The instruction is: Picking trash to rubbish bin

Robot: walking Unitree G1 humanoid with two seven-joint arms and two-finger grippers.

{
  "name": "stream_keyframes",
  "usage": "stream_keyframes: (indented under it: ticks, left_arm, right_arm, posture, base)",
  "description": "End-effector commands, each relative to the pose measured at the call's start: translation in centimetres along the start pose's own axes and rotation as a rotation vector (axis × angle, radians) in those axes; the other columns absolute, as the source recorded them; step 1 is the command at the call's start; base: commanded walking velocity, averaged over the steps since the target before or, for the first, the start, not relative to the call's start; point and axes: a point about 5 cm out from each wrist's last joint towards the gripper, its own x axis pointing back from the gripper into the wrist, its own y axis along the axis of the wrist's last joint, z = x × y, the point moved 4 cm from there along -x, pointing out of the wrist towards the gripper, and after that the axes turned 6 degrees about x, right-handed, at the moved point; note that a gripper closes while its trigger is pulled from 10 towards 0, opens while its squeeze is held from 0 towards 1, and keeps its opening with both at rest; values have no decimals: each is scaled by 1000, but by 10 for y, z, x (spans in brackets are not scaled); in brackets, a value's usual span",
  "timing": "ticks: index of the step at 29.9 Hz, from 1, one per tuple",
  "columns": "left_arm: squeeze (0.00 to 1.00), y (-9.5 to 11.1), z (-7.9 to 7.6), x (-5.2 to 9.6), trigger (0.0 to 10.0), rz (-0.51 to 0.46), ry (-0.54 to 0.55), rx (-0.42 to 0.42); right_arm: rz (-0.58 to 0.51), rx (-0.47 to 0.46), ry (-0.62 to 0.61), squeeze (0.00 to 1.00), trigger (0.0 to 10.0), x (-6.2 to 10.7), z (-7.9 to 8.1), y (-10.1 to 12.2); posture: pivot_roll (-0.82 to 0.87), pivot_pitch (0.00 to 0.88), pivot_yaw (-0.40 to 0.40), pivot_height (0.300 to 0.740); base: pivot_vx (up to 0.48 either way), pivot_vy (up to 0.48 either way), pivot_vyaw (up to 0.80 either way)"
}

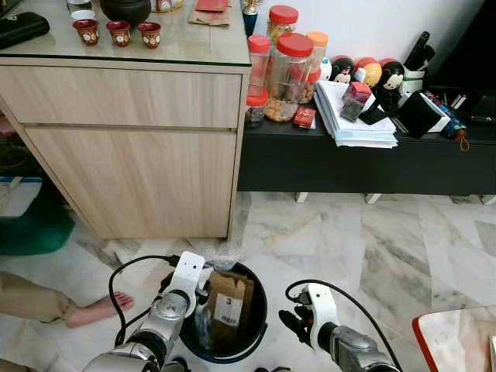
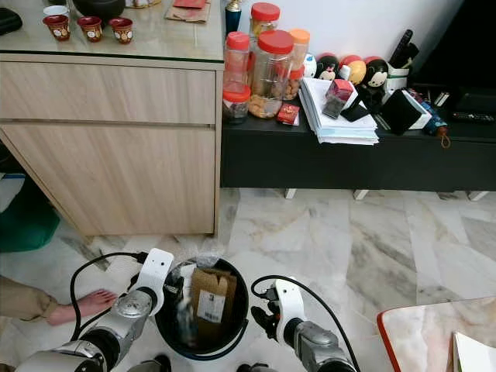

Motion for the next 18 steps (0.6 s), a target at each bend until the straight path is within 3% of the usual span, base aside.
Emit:
stream_keyframes:
  ticks: [1,11,13,14,16,18]
  left_arm:
    - [0,-10,-2,2,10000,23,-3,-16]
    - [0,-45,1,12,10000,130,-3,-30]
    - [0,-73,-5,21,10000,232,-47,-37]
    - [0,-73,-5,21,10000,232,-47,-37]
    - [0,-107,-6,36,10000,336,-61,-98]
    - [0,-118,0,42,10000,367,-22,-89]
  right_arm:
    - [12,-11,-24,0,10000,3,-5,-7]
    - [1,-49,-187,0,10000,11,-26,-13]
    - [8,-80,-245,0,10000,15,-34,-20]
    - [8,-80,-245,0,10000,15,-34,-20]
    - [46,-90,-291,0,10000,21,-39,-34]
    - [64,-94,-303,0,10000,24,-40,-42]
  posture:
    - [55,162,-141,740]
    - [61,165,-142,740]
    - [70,159,-137,740]
    - [70,159,-137,740]
    - [67,155,-131,740]
    - [67,155,-131,740]
  base:
    - [0,0,0]
    - [0,0,0]
    - [0,0,0]
    - [0,0,0]
    - [0,0,0]
    - [0,0,0]
